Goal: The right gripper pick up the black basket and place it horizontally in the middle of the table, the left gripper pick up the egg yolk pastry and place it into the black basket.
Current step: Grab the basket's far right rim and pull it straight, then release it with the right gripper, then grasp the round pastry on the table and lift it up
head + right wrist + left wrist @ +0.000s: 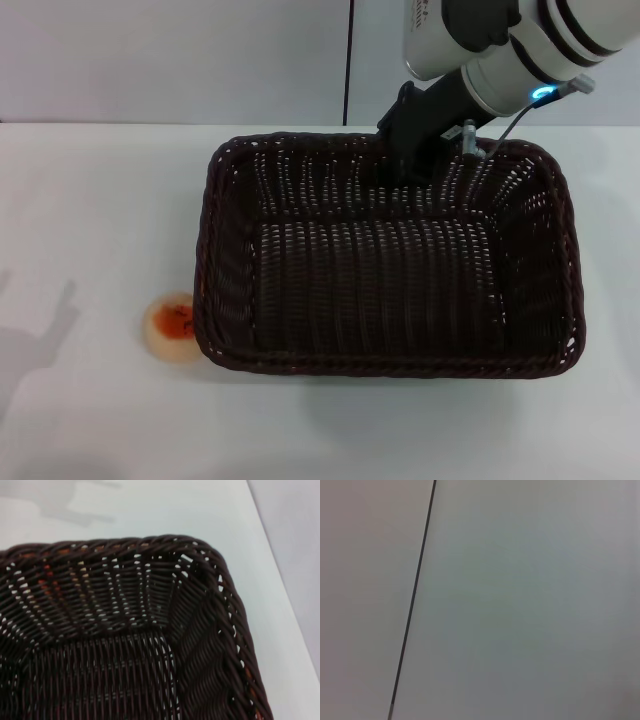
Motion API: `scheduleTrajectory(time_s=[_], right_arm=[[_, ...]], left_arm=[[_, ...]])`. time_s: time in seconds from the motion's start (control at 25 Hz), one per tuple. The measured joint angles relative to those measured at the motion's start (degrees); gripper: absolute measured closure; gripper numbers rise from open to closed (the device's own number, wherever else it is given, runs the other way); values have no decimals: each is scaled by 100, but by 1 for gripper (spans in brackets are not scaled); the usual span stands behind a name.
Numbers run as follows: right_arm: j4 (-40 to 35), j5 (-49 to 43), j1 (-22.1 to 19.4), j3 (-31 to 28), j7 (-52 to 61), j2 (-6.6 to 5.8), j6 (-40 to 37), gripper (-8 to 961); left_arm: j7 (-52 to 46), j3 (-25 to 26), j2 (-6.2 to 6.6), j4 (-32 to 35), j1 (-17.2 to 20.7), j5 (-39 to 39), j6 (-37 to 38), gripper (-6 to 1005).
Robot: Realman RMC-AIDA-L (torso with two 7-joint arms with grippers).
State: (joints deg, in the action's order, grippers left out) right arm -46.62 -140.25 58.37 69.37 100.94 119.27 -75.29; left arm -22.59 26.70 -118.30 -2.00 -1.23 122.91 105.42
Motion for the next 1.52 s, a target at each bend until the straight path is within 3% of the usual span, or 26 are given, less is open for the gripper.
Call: scheduleTrajectory(time_s=[0.32,0.52,0.64,0.68,0.72,0.88,0.92,1.04,1.08,1.12,1.28,1.52], right_arm=[[-286,222,-231,28,21,3,29,496],[-1173,340,-740,-15,190,-3,-92,382],[-2270,867,-1445,-78,308,-36,-172,314],[-3024,1345,-2031,-121,309,-36,-81,295],[-3024,1345,-2031,-121,309,-36,-81,277],[-4169,2727,-3411,-335,263,16,230,203],[-4169,2727,-3411,-335,263,16,230,203],[-4139,3866,-4072,-546,-48,33,214,205],[-3853,4688,-4414,-627,-422,25,171,205],[-3853,4688,-4414,-627,-422,25,171,204],[-2821,6546,-5091,-697,-1596,-1,-58,203],[-2052,7375,-5395,-713,-2047,-1,-200,203]], left_arm=[[-7,-46,18,52,5,6,-13,305],[-363,-271,32,345,-57,6,19,309],[-1147,-1059,44,1180,-266,7,199,312],[-1471,-1498,45,1553,-368,7,236,312],[-1471,-1498,45,1553,-368,7,236,313],[-1659,-2300,33,1961,-555,7,-35,316],[-1659,-2300,33,1961,-555,7,-35,317],[-1668,-2707,25,2013,-678,7,-432,319],[-1641,-2843,19,2015,-738,5,-622,320],[-1641,-2843,19,2015,-738,5,-622,321],[-1560,-2973,8,1971,-841,6,-973,324],[-1369,-3390,-4,1747,-1054,67,-1537,328]])
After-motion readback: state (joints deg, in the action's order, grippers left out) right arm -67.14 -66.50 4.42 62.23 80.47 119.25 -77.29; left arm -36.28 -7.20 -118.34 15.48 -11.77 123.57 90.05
